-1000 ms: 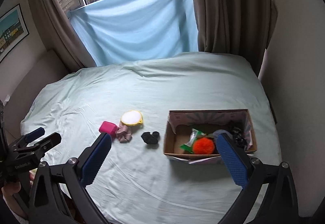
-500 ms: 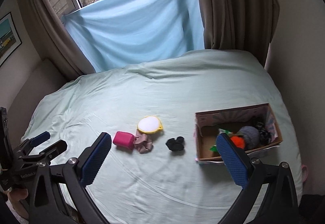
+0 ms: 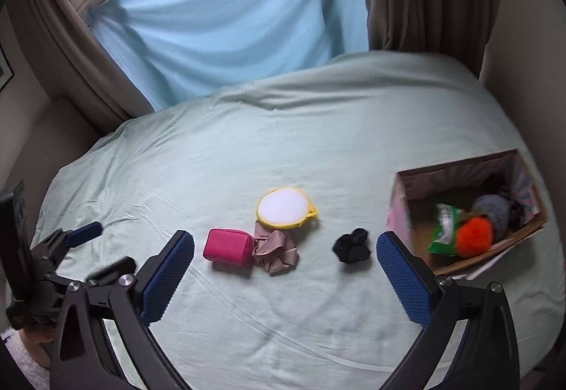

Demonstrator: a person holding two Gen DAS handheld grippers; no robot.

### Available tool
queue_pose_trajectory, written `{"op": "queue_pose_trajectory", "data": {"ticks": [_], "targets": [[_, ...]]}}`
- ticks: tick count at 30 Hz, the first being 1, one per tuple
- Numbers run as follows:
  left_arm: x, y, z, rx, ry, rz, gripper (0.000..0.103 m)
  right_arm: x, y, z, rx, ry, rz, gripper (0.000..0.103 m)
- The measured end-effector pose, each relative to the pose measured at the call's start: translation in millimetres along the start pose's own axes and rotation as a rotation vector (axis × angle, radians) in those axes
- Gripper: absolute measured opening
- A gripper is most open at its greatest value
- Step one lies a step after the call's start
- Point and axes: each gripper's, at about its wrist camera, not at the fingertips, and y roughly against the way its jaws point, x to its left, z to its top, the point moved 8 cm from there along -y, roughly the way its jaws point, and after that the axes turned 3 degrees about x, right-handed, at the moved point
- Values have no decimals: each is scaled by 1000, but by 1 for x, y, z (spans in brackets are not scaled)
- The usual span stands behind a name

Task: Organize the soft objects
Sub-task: 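Move both tools back toward the pink pouch and sponge on the bed, then grasp the pink pouch with the left tool while the right tool grasps the pink cloth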

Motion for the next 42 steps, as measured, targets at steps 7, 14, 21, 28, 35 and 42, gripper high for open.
{"op": "queue_pose_trajectory", "data": {"ticks": [7, 14, 21, 28, 35, 42], "targets": [[3, -70, -1, 43, -179, -18, 103, 10, -73, -8, 69, 34, 43, 103], [1, -142, -13, 107, -329, -50, 103, 3, -146, -23, 137, 101, 49, 103], [-1, -210, -36, 191, -511, -64, 102, -1, -211, -37, 210, 167, 93, 103], [-9, -249, -53, 255, -645, -109, 102, 8, -261, -55, 299, 297, 134, 99], [-12, -268, -65, 258, -753, -96, 98, 12, -290, -62, 380, 310, 186, 85], [-14, -264, -68, 270, -768, -137, 82, 18, -291, -65, 406, 373, 154, 52]]}}
